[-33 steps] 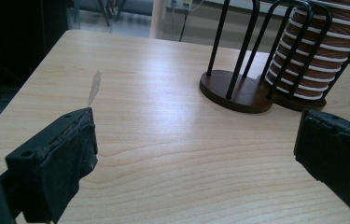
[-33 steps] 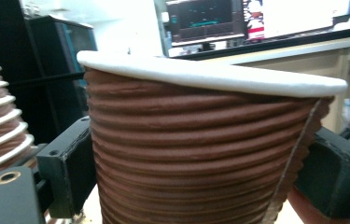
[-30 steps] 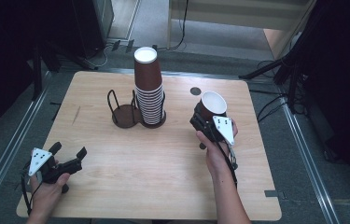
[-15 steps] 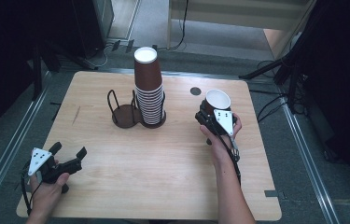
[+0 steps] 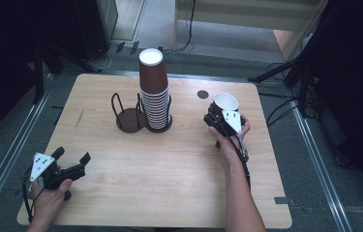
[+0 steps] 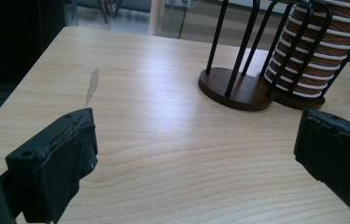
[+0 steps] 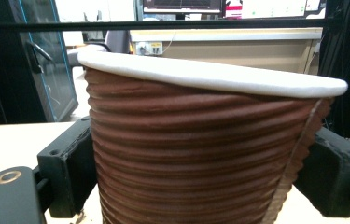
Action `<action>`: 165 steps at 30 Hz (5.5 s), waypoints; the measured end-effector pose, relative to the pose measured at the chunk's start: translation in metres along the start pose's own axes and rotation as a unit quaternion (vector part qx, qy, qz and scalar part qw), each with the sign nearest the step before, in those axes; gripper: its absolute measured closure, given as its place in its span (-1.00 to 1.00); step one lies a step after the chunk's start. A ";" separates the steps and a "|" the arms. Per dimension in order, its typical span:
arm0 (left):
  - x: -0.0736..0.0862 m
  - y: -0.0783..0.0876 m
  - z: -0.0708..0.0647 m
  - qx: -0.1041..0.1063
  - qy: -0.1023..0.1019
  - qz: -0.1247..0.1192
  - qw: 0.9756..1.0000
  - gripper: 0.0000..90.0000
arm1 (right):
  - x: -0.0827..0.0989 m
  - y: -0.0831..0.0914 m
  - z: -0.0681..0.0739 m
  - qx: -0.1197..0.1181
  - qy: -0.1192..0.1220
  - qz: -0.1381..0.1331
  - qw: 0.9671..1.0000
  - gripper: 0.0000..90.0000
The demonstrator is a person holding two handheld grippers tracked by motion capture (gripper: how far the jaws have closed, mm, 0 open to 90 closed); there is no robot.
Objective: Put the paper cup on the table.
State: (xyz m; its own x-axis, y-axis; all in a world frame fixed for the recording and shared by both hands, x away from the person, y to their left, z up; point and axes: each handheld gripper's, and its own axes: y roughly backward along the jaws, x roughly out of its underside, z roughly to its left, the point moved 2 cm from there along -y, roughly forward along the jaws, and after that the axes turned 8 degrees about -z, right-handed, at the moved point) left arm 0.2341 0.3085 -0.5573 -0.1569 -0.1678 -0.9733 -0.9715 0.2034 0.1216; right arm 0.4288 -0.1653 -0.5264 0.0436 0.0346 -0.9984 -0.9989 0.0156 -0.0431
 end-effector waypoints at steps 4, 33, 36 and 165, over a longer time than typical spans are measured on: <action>0.000 0.000 0.000 0.000 0.000 0.000 1.000 -1.00 | 0.004 -0.006 -0.001 0.007 0.011 0.007 1.000 -0.74; 0.000 -0.001 -0.001 0.004 -0.006 0.007 1.000 -1.00 | 0.017 -0.012 -0.004 0.006 0.027 0.050 0.998 -0.78; 0.000 -0.001 -0.001 0.004 -0.006 0.007 1.000 -1.00 | 0.018 -0.010 -0.003 0.001 0.031 0.058 0.998 -0.81; 0.000 -0.001 -0.001 0.000 -0.003 0.016 1.000 -1.00 | -0.006 0.208 -0.170 -0.013 0.032 0.048 0.998 -1.00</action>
State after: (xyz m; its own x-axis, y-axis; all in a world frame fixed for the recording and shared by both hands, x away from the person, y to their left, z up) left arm 0.2350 0.3076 -0.5575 -0.1862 -0.1548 -0.9702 -0.9660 0.2094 0.1520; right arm 0.2184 -0.3323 -0.5349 -0.0523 -0.0292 -0.9982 -0.9986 -0.0098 0.0526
